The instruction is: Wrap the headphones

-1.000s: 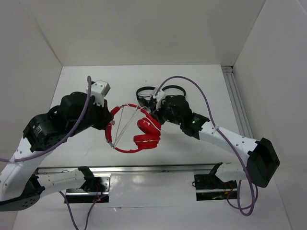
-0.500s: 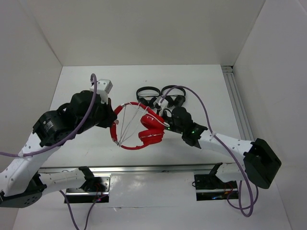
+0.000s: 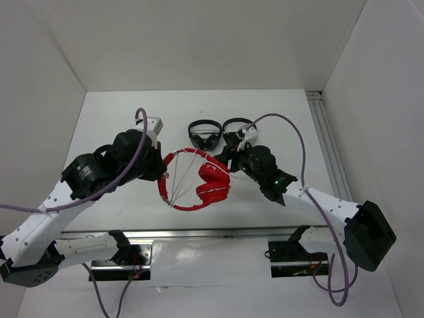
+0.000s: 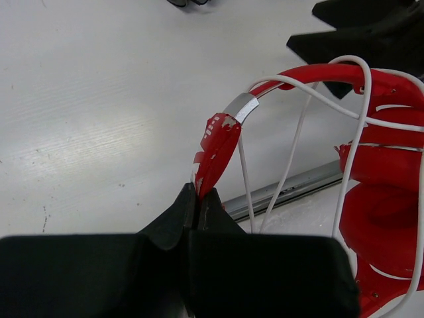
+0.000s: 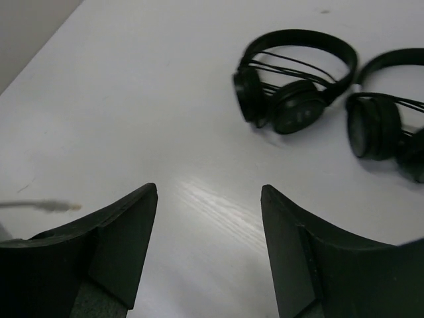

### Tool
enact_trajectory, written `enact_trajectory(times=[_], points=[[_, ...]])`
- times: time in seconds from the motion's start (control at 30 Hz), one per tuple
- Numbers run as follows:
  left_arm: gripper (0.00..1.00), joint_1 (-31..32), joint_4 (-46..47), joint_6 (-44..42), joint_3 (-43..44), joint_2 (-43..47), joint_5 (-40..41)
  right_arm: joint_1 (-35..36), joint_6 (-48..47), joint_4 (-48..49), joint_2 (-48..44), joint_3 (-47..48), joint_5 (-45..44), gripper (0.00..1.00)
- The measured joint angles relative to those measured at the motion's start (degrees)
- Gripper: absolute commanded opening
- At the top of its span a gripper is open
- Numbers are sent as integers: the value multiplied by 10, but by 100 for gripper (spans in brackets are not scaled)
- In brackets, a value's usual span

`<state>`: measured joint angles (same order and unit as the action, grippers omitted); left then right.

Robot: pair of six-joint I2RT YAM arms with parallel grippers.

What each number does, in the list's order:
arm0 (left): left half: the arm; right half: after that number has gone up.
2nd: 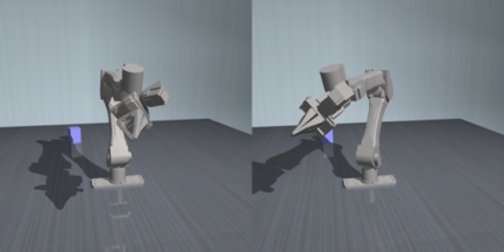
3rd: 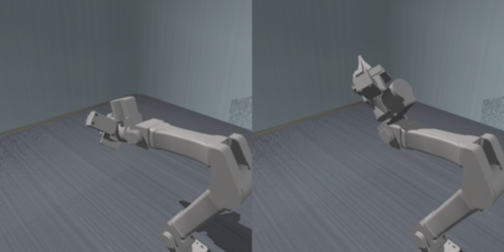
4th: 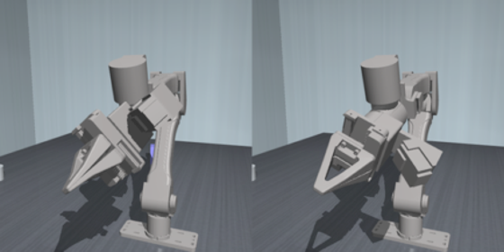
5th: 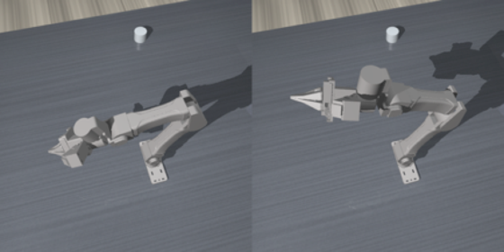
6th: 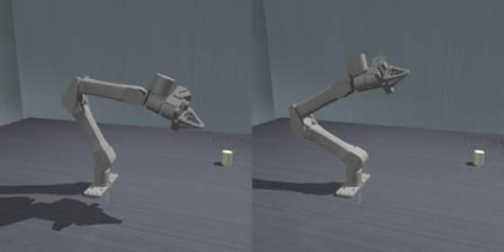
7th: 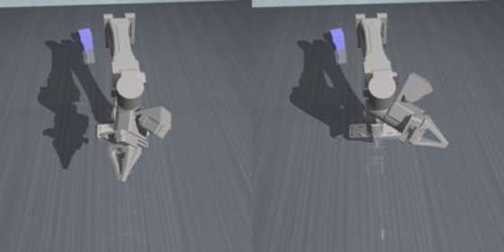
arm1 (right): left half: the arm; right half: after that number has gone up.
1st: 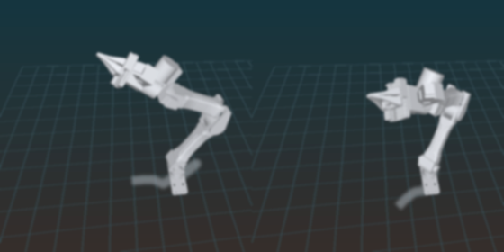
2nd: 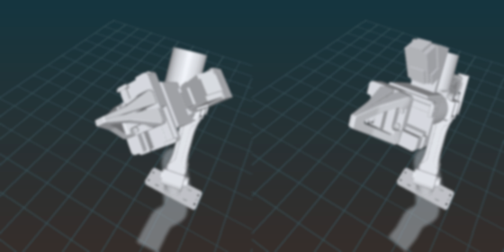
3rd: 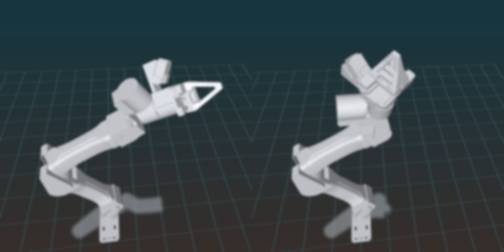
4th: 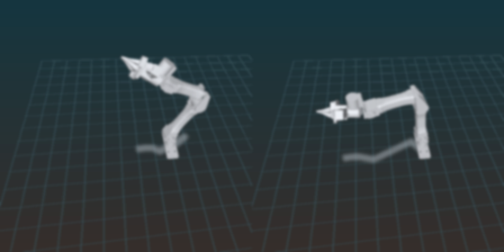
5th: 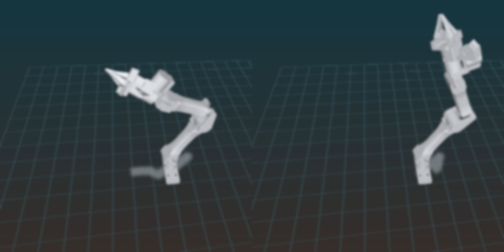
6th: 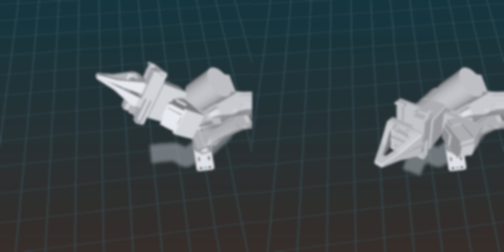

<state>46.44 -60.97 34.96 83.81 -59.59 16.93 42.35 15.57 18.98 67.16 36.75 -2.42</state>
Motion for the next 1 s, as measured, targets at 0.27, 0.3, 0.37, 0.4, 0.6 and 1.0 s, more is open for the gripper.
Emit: enact_trajectory(times=[0.27,0.3,0.37,0.4,0.6,1.0], points=[[0,-41,17,26,-25,0,-23,-61,66,-139,44,65,-142,79],[0,-51,22,28,-30,1,-25,-63,76,-157,50,72,-163,79],[0,-73,38,30,-47,1,-32,-73,99,-198,52,78,-203,79],[0,-84,46,30,-58,1,-36,-82,109,-215,52,80,-217,79],[0,-130,137,29,-167,2,-80,-149,146,-299,-7,76,-249,79],[0,-144,253,46,-318,-20,-120,-158,136,-339,-142,73,-220,80]])
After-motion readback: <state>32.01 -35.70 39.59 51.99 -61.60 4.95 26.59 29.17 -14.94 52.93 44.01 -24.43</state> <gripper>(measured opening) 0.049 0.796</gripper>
